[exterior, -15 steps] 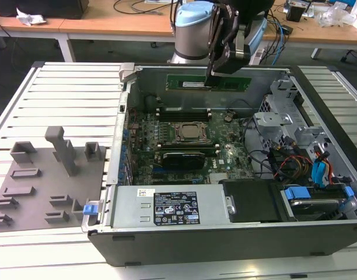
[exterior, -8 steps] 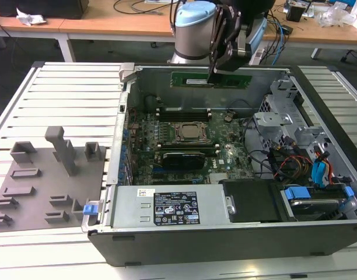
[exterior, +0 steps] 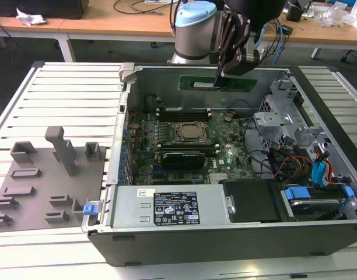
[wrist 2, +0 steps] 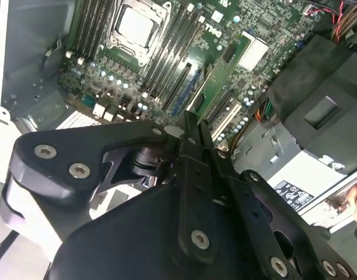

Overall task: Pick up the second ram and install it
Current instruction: 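Pick up the second ram and move it above second insertion slot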

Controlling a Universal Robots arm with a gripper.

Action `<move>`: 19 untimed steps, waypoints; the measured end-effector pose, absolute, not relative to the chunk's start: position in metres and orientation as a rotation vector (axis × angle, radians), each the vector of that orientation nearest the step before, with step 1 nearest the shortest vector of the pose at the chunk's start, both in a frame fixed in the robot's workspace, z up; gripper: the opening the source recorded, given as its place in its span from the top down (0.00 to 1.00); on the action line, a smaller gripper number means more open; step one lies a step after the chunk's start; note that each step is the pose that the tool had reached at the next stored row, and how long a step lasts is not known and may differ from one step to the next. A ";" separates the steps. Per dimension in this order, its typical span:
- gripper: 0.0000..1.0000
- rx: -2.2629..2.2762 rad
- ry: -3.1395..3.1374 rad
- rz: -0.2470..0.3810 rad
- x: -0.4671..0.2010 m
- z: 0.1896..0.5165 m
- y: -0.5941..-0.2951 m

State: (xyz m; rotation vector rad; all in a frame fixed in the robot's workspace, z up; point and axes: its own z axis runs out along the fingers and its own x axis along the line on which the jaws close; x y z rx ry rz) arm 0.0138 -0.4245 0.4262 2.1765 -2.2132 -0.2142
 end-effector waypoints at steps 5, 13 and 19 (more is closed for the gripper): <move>0.86 2.173 -2.210 -0.220 0.024 0.418 -0.424; 0.86 2.169 -2.206 -0.228 0.038 0.404 -0.423; 0.86 2.168 -2.206 -0.229 0.039 0.395 -0.423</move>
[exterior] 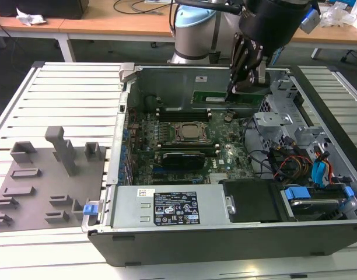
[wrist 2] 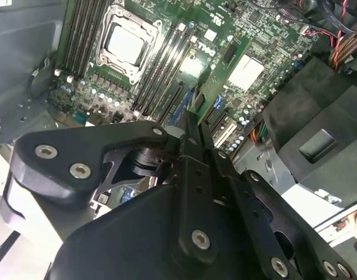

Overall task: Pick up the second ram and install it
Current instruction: 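Pick up the second ram and move it above second insertion slot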

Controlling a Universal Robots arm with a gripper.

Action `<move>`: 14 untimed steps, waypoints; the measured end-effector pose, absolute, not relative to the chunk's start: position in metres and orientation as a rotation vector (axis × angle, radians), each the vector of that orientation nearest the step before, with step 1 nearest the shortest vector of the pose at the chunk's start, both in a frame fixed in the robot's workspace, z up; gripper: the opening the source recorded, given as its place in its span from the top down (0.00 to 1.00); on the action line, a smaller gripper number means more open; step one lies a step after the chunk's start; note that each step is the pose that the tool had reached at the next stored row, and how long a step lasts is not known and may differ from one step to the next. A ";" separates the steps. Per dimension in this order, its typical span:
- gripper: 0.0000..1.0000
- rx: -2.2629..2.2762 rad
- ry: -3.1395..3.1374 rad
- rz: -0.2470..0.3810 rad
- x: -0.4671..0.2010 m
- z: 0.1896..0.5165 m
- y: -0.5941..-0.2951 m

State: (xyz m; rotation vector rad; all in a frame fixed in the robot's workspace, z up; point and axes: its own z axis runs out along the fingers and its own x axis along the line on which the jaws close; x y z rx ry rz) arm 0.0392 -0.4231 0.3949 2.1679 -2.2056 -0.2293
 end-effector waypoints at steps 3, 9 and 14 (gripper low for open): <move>0.86 2.168 -2.205 -0.230 0.040 0.390 -0.423; 0.86 2.167 -2.205 -0.231 0.042 0.379 -0.423; 0.86 2.167 -2.204 -0.232 0.042 0.378 -0.423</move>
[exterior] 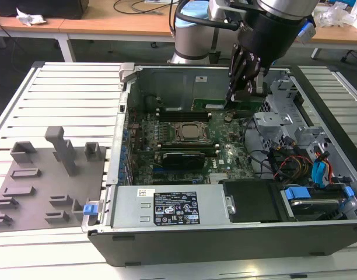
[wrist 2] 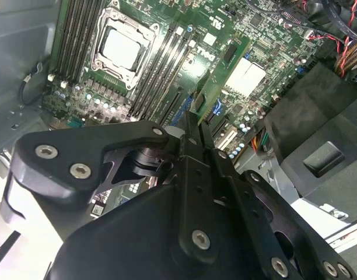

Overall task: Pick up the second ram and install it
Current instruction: 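Pick up the second ram and move it above second insertion slot, then insert the second ram into the second slot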

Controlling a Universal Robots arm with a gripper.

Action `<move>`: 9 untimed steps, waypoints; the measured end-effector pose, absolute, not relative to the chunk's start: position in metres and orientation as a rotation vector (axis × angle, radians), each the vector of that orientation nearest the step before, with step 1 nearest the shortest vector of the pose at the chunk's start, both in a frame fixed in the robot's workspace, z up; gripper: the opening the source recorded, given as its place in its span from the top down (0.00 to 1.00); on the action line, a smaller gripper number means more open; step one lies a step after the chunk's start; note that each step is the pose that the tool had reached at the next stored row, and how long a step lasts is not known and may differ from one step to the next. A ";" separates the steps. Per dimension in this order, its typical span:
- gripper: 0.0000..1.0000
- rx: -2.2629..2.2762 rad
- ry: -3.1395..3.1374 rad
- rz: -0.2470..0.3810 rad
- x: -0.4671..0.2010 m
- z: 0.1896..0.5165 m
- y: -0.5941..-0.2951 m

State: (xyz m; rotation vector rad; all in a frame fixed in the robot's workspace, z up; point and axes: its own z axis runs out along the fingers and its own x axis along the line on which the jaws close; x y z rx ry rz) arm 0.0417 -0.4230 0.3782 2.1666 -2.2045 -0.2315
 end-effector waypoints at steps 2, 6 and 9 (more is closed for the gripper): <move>0.86 2.167 -2.204 -0.231 0.042 0.378 -0.423; 0.86 2.167 -2.204 -0.231 0.042 0.378 -0.423; 0.86 2.167 -2.204 -0.232 0.042 0.378 -0.423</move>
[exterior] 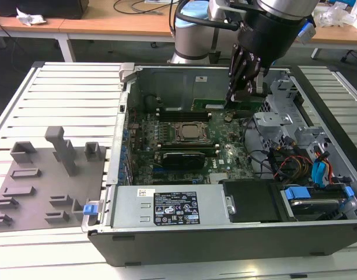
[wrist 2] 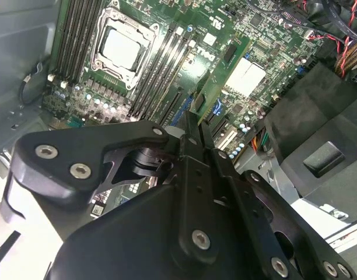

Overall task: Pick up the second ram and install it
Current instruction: 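Insert the second ram into the second slot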

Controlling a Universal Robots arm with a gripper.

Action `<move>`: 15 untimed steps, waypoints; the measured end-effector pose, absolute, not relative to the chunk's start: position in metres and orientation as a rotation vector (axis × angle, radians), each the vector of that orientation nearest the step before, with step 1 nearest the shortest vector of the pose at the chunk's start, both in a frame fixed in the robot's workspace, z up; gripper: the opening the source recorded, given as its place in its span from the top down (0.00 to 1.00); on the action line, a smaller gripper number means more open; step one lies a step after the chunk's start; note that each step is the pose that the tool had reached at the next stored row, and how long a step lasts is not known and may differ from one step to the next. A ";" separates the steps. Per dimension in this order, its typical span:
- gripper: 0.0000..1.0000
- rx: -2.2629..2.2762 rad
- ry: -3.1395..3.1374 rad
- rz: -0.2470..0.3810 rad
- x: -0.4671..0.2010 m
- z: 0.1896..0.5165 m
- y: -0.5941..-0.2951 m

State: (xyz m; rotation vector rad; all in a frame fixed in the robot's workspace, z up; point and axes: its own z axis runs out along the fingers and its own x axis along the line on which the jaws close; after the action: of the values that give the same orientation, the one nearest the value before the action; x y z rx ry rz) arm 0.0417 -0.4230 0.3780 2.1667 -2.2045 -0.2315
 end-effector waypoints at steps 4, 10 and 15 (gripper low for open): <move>0.86 2.167 -2.205 -0.232 0.042 0.372 -0.423; 0.86 2.167 -2.204 -0.231 0.042 0.368 -0.423; 0.86 2.167 -2.204 -0.232 0.042 0.367 -0.423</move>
State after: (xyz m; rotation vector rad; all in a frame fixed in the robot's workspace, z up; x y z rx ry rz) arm 0.0416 -0.4230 0.3668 2.1667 -2.2045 -0.2316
